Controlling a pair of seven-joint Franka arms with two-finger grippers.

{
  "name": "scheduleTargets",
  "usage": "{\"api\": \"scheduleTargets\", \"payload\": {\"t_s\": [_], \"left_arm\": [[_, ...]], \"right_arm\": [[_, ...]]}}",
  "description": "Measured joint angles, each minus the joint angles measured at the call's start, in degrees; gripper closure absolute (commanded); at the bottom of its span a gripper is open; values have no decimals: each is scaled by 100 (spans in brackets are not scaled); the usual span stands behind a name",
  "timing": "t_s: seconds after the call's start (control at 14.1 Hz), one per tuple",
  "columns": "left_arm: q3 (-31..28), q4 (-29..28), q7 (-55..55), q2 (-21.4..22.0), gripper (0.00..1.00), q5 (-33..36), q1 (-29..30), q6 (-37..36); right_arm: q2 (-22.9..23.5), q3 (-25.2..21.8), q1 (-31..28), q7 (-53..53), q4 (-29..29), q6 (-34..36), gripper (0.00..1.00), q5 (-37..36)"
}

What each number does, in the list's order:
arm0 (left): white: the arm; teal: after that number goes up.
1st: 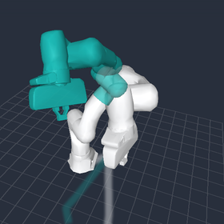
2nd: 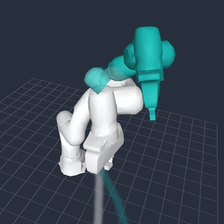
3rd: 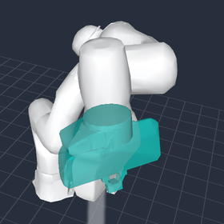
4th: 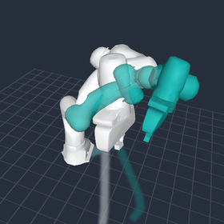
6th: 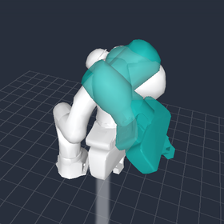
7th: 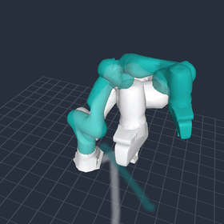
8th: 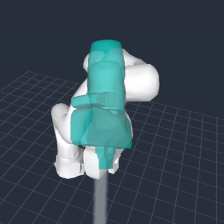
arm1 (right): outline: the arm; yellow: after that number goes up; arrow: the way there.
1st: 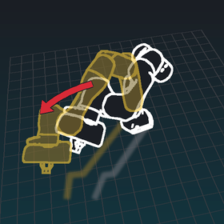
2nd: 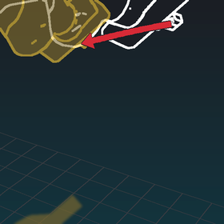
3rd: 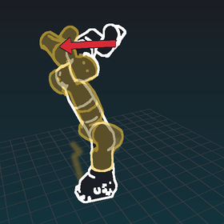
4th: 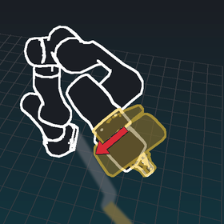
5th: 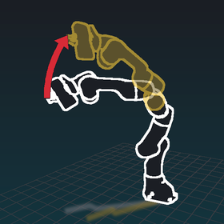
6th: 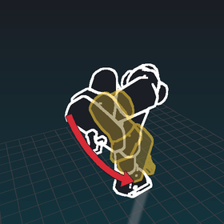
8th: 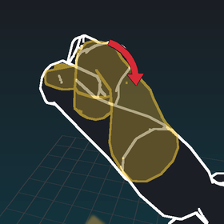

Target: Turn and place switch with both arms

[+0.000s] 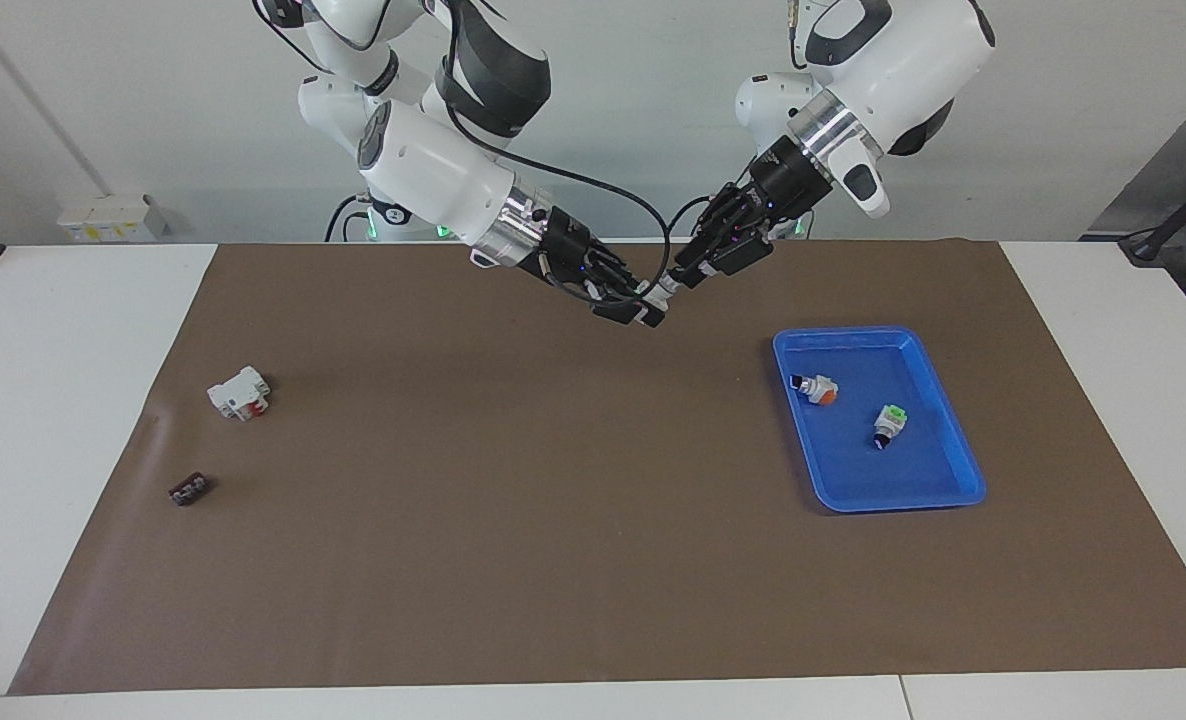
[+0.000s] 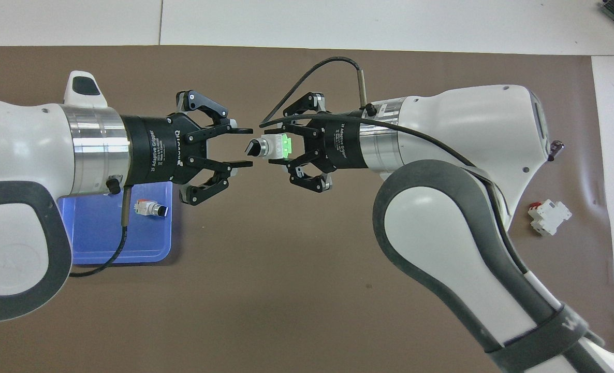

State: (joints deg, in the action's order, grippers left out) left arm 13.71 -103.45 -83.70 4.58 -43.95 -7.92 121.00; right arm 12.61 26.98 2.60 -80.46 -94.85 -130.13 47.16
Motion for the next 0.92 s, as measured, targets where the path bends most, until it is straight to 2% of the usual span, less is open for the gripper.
{"api": "scheduleTargets", "payload": {"t_s": [0.35,0.5,0.64,0.71,0.92], "left_arm": [[10,-3,0,0,68,2,-3,-2],[10,-4,3,1,79,4,-3,-2],[8,-5,5,3,96,9,-2,-2],[8,-5,5,3,100,9,-2,-2],[10,-5,19,4,100,32,-3,-2]], "right_arm": [[-1,0,0,0,0,0,100,0],[-1,0,0,0,0,0,100,0],[-2,-2,-2,0,0,0,100,0],[-3,-2,-2,0,-1,0,100,0],[-3,-2,-2,0,-2,0,100,0]]}}
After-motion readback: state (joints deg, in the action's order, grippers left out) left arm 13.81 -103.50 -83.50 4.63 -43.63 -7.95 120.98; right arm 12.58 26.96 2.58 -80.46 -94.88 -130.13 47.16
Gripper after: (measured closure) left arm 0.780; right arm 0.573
